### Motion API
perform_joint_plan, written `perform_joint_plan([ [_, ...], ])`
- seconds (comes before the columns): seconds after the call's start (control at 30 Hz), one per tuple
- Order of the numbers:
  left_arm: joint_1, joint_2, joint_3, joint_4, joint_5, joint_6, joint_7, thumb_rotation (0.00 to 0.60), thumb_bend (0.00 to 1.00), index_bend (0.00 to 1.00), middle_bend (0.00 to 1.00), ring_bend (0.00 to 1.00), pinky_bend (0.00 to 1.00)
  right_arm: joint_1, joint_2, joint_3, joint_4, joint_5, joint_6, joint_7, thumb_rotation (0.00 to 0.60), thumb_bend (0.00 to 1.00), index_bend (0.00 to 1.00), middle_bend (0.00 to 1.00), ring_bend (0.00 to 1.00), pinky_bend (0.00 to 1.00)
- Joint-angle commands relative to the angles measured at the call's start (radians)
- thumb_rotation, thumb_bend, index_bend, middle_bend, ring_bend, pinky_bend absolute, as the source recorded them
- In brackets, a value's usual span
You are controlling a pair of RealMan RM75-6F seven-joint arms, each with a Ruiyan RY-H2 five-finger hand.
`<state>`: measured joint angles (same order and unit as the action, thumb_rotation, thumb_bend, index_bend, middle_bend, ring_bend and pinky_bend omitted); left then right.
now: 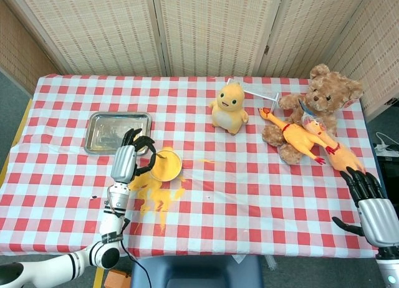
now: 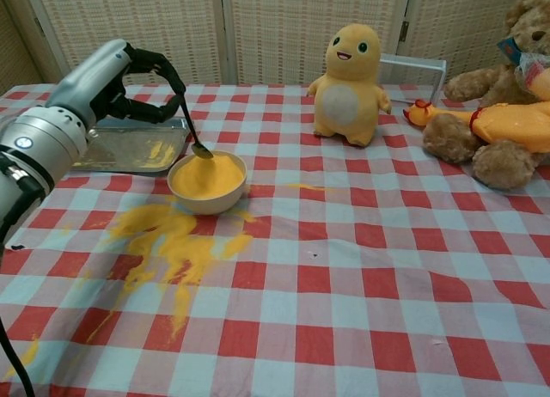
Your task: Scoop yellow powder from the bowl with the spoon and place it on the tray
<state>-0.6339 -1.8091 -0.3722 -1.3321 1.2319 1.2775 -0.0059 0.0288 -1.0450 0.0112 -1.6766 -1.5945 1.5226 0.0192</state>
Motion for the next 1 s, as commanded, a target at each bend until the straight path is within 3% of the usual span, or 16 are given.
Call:
perform_joint_plan([
  [0.03, -0.006, -0.007, 0.0, 0.017, -0.004, -0.006, -0.001, 0.6, 0.74, 0.87, 0.37, 0.1, 0.04, -0.001, 0.0, 0.001, -0.001, -0.001, 0.003, 0.0, 0.6, 0.0, 0.0, 0.0, 0.0, 0.0],
  [0.23, -0.017, -0.043, 0.027, 0.086, 0.034, 0.02, 0.014, 0.6, 0.74, 0.87, 0.37, 0.1, 0.04, -0.003, 0.001, 0.002, 0.0, 0.002, 0.005, -0.001, 0.6, 0.0, 0.0, 0.0, 0.0, 0.0],
  [0.43, -0.011, -0.05, 0.043, 0.087, 0.042, 0.034, 0.039, 0.6, 0.74, 0.87, 0.37, 0.1, 0.04, -0.005, 0.002, 0.0, 0.0, -0.003, 0.011, 0.001, 0.6, 0.0, 0.0, 0.0, 0.0, 0.0],
  [1.0, 0.059, 0.059, 0.082, -0.134, -0.033, -0.02, 0.087, 0.6, 0.73, 0.87, 0.37, 0.1, 0.04, -0.006, -0.004, -0.004, -0.004, -0.014, 0.013, -0.012, 0.6, 0.0, 0.0, 0.0, 0.0, 0.0],
])
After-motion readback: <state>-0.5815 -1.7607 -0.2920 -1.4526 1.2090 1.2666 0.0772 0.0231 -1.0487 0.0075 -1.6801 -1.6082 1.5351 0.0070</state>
